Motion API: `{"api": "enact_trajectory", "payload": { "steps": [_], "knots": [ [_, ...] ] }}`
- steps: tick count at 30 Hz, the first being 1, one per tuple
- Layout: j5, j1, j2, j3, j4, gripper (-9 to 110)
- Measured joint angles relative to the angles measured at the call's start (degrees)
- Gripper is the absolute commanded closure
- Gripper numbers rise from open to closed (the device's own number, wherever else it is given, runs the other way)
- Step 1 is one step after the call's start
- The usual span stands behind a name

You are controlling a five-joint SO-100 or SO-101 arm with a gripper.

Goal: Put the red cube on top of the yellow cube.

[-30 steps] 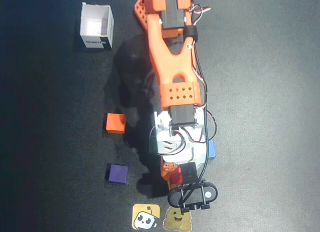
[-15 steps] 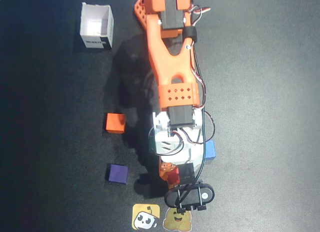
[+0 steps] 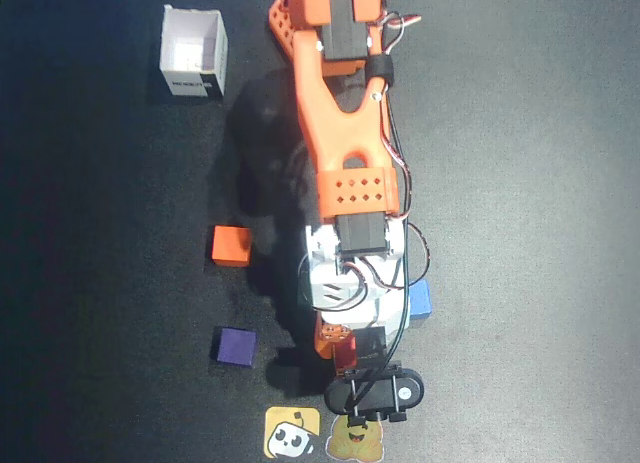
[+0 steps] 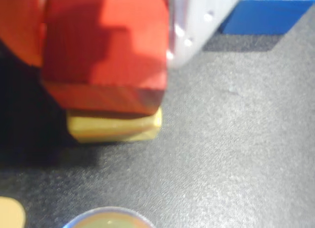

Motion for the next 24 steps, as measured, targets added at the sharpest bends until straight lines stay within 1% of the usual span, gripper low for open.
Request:
{"api": "enact_trajectory", "payload": {
  "steps": [10,15,20,22,24],
  "knots": [
    [1.49,0.00,0.79,0.00,0.00,82],
    [2.02,0.00,5.45,0.97,0.35,82],
    [2.37,0.00,13.10,6.86,0.35,82],
    [2.37,0.00,17.84,11.43,0.35,87],
    [1.93,0.35,23.47,17.23,-0.18,95]
  ]
}}
